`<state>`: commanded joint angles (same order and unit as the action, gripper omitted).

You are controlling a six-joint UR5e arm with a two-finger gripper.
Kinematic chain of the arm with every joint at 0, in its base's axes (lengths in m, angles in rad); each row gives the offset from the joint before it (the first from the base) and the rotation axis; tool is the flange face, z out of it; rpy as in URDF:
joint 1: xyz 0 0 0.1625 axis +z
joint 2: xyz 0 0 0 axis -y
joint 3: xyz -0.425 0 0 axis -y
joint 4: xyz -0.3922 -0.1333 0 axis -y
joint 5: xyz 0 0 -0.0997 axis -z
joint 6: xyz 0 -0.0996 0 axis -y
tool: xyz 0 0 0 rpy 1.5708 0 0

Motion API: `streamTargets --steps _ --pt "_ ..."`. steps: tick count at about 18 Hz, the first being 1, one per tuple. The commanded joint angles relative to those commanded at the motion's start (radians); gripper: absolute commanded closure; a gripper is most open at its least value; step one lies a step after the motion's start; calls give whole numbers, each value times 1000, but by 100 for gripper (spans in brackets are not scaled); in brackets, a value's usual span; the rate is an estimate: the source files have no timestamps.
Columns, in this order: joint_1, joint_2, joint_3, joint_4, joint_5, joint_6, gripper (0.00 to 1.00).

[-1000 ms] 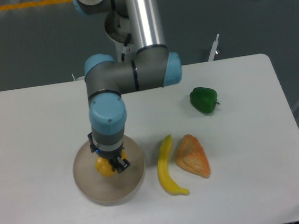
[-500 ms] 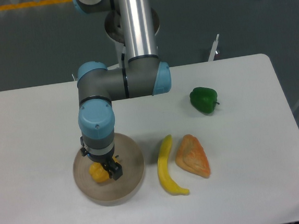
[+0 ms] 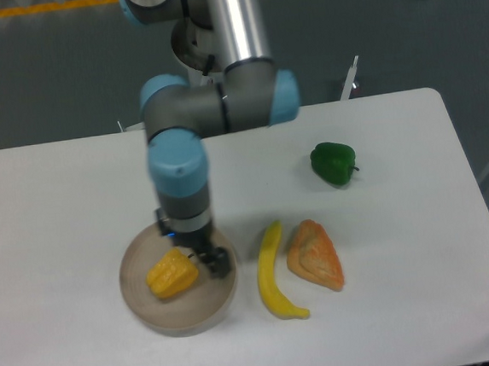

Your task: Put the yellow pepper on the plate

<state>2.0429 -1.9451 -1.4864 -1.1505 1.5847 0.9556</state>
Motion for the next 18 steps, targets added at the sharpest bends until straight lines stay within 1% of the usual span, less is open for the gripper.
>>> streamTargets --steps 1,2,4,5,7,10,15,16,18 --pt "29 8 2 5 -2 9 0" --pt "57 3 11 5 -3 43 0" --pt "106 -6 28 -5 -6 154 0" --pt "138 -8 28 -11 -6 210 0" --pt "177 -12 20 -12 -8 273 0" --pt "233 -15 26 -17 -2 431 0" --pt "286 -5 11 -31 0 492 0" --pt "293 -3 11 -49 3 520 0" --pt "304 -3 11 -61 5 537 0"
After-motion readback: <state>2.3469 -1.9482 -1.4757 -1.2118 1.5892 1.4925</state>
